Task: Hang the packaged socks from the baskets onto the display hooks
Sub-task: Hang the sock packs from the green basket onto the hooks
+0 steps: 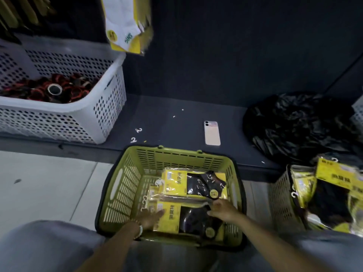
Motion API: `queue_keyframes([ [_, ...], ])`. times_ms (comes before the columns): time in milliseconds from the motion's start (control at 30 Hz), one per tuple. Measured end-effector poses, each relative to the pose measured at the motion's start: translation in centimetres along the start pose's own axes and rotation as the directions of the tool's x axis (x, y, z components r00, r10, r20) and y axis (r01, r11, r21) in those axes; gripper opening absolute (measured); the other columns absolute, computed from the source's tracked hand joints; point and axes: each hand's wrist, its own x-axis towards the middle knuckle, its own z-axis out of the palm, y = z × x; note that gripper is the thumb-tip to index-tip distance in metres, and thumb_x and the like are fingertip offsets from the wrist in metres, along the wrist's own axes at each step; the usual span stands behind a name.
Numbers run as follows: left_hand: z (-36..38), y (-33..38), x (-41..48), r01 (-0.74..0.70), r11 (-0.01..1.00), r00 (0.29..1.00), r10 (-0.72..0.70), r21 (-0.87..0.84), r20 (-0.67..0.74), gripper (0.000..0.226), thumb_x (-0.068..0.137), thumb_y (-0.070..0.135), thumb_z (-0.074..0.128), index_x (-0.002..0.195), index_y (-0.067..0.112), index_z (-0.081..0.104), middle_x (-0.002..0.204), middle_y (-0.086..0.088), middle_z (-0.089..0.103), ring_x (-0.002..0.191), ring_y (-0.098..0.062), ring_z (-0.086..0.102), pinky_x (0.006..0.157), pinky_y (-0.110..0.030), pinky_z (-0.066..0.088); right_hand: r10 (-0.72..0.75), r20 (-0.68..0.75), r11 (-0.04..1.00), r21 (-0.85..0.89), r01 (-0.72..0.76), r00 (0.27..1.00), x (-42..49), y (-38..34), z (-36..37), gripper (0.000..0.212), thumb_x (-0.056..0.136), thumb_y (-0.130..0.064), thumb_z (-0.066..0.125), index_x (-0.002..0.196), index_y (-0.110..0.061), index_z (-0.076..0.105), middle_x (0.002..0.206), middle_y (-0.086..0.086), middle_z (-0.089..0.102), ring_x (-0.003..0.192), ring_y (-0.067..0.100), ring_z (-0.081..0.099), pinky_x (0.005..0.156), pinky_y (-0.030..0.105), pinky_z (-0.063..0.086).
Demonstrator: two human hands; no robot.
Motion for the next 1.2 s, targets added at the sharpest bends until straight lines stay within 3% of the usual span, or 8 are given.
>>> queue_keyframes([
  [100, 0.3, -0.6, 0.8, -0.003, 0.999, 1.000, 0.003, 0.040, 0.019, 0.076, 0.088, 0.061, 0.048, 0.143, 0.010, 0.038, 0.150, -0.007, 0.036, 0.134, -0.024, 0.039, 0.110, -0.033, 0.031, -0.067, 0.056, 0.990, -0.122, 0.073, 0.996, 0.1, 0.3, 0.3, 0.069, 0.082, -0.037, 0.071, 0.140, -0.013, 0.042, 0.143, 0.006, 0.038, 0.132, 0.022, 0.040, 0.103, 0.025, 0.034],
  [267, -0.2, -0.3, 0.6, 0.024, 0.976, 0.999, -0.028, -0.217, -0.017, 0.062, 0.079, 0.034, 0.074, 0.129, 0.004, 0.054, 0.133, -0.013, 0.055, 0.119, -0.027, 0.054, 0.101, -0.034, 0.043, -0.107, 0.106, 0.982, -0.141, 0.121, 0.989, 0.1, -0.1, 0.2, 0.072, 0.081, -0.039, 0.072, 0.142, -0.021, 0.039, 0.148, 0.003, 0.034, 0.135, 0.021, 0.036, 0.102, 0.023, 0.032],
  [433, -1.0, 1.9, -0.5, 0.183, 0.789, 0.968, -0.039, -0.587, 0.249, 0.078, 0.054, 0.031, 0.089, 0.121, 0.012, 0.054, 0.149, -0.016, 0.033, 0.134, -0.035, 0.035, 0.086, -0.042, 0.055, -0.102, 0.175, 0.977, -0.166, 0.131, 0.979, 0.2, -1.0, 0.0, 0.087, 0.078, -0.057, 0.067, 0.146, -0.018, 0.032, 0.151, 0.002, 0.033, 0.136, 0.021, 0.035, 0.106, 0.028, 0.034],
  [667, -5.8, 7.9, -5.0, -0.041, 0.969, 0.943, 0.117, -0.242, 0.311, 0.087, 0.064, 0.044, 0.072, 0.139, 0.013, 0.042, 0.144, -0.010, 0.044, 0.132, -0.028, 0.040, 0.102, -0.039, 0.044, -0.419, 0.059, 0.903, 0.135, 0.408, 0.906, -1.9, -6.9, -0.3, 0.064, 0.078, -0.048, 0.072, 0.133, -0.027, 0.046, 0.138, -0.007, 0.047, 0.123, 0.008, 0.045, 0.101, 0.028, 0.039],
  [733, -8.0, 9.6, -7.1, -0.123, 0.966, 0.930, 0.193, -0.228, 0.314, 0.077, 0.069, 0.046, 0.069, 0.134, 0.013, 0.047, 0.132, -0.004, 0.057, 0.123, -0.021, 0.053, 0.089, -0.027, 0.052, -0.486, 0.011, 0.847, 0.253, 0.468, 0.874, -3.1, -9.1, -0.9, 0.061, 0.076, -0.044, 0.075, 0.129, -0.029, 0.048, 0.131, -0.011, 0.051, 0.120, 0.005, 0.049, 0.103, 0.026, 0.041],
  [867, -12.0, 11.7, -10.7, -0.303, 0.797, 0.878, 0.446, -0.522, 0.172, 0.066, 0.071, 0.051, 0.067, 0.123, 0.011, 0.056, 0.108, -0.006, 0.071, 0.100, -0.018, 0.068, 0.089, -0.034, 0.054, -0.546, -0.249, 0.712, 0.365, 0.600, 0.800, -5.5, -13.8, -4.1, 0.038, 0.067, -0.042, 0.078, 0.097, -0.029, 0.060, 0.096, -0.018, 0.067, 0.089, -0.007, 0.060, 0.079, 0.008, 0.043],
  [967, -14.0, 13.0, -12.8, -0.445, 0.604, 0.773, 0.632, -0.662, 0.057, 0.075, 0.064, 0.052, 0.078, 0.125, 0.015, 0.056, 0.121, -0.013, 0.065, 0.112, -0.026, 0.061, 0.093, -0.036, 0.052, -0.493, -0.422, 0.587, 0.484, 0.649, 0.761, -7.0, -17.0, -6.2, 0.034, 0.070, -0.046, 0.075, 0.077, -0.022, 0.052, 0.076, -0.004, 0.059, 0.074, 0.007, 0.055, 0.074, 0.020, 0.040],
  [1200, -15.5, 16.8, -15.5, -0.705, 0.399, 0.681, 0.612, -0.587, -0.402, 0.045, 0.077, 0.043, 0.066, 0.119, 0.028, 0.059, 0.117, 0.005, 0.068, 0.106, -0.012, 0.065, 0.090, -0.035, 0.048, -0.550, -0.427, 0.396, 0.624, 0.674, 0.718, -10.7, -24.5, -7.9, 0.024, 0.084, -0.038, 0.065, 0.103, -0.022, 0.064, 0.097, 0.002, 0.075, 0.091, 0.019, 0.071, 0.079, 0.031, 0.056],
])
